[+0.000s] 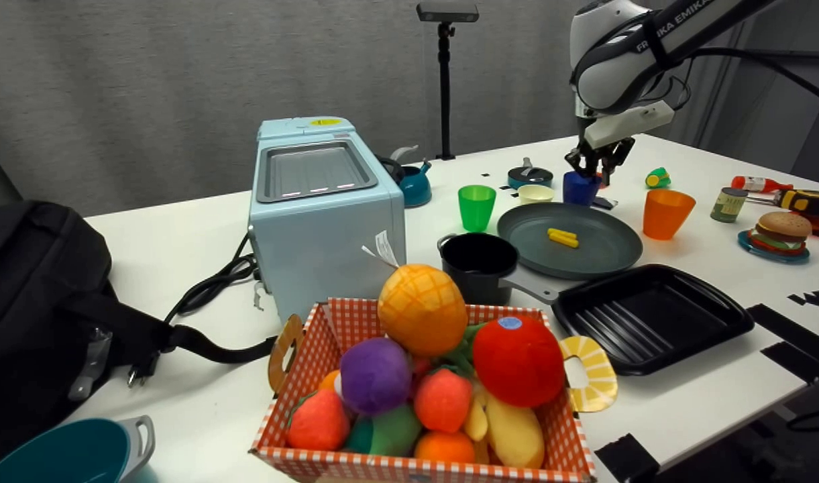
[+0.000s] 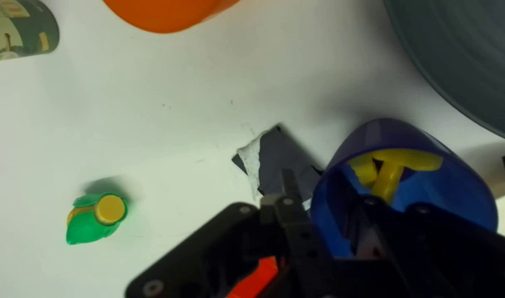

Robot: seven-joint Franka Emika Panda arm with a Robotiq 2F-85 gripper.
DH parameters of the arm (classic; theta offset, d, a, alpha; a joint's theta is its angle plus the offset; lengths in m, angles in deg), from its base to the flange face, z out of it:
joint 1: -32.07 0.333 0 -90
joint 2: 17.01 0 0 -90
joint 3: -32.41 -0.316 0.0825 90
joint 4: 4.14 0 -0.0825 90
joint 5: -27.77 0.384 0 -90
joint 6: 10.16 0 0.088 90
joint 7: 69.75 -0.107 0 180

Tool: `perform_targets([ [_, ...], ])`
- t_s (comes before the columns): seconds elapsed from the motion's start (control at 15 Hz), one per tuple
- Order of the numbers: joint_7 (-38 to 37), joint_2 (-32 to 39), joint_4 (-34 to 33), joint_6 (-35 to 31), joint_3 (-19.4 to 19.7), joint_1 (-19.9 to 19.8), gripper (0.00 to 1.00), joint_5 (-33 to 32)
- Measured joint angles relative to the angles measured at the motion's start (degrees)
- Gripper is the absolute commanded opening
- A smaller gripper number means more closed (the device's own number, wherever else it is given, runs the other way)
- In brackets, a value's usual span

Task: Pour the fries out of the dark blue cup and onto the grey plate

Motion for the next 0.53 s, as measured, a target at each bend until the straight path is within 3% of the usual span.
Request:
perform_targets([
  [0.53, 0.59, -1.91, -2.31, 0.20, -0.98, 0.00, 0.01, 0.01],
])
